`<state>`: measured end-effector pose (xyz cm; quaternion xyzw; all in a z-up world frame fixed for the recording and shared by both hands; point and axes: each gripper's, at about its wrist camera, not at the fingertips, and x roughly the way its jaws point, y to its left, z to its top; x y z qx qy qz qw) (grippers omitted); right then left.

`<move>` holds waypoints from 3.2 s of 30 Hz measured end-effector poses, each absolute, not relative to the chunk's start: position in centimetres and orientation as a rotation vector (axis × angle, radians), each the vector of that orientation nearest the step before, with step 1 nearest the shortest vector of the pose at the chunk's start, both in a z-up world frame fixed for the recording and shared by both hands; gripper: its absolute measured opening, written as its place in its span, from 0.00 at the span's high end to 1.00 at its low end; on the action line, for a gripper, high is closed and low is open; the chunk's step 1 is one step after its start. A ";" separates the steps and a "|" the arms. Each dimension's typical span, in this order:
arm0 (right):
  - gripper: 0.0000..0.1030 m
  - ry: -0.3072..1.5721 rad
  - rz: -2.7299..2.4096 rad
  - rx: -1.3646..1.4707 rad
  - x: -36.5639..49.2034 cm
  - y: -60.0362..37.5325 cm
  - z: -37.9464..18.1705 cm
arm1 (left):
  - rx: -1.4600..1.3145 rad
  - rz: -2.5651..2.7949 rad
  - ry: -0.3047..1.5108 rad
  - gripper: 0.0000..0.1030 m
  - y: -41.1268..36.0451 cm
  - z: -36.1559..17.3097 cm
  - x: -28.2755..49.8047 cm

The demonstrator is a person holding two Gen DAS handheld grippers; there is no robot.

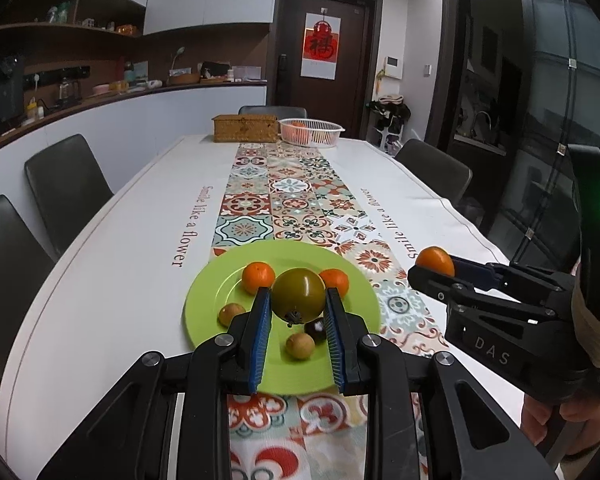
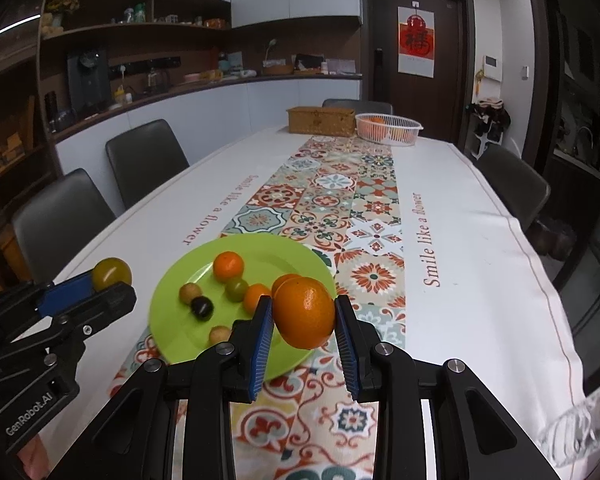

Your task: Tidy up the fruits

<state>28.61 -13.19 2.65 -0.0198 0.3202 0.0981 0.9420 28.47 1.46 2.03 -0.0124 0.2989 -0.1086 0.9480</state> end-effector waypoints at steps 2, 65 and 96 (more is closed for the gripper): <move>0.69 0.673 0.207 -0.032 29.7 -13.1 2.1 | -0.036 -0.226 0.622 0.74 1.7 1.6 29.6; 0.21 0.506 0.168 -0.012 12.0 -17.2 8.3 | 0.056 -0.048 0.458 0.05 0.6 8.0 10.8; 0.21 0.481 0.145 -0.001 7.0 -18.1 8.7 | 0.073 -0.040 0.415 0.00 -0.2 9.4 5.7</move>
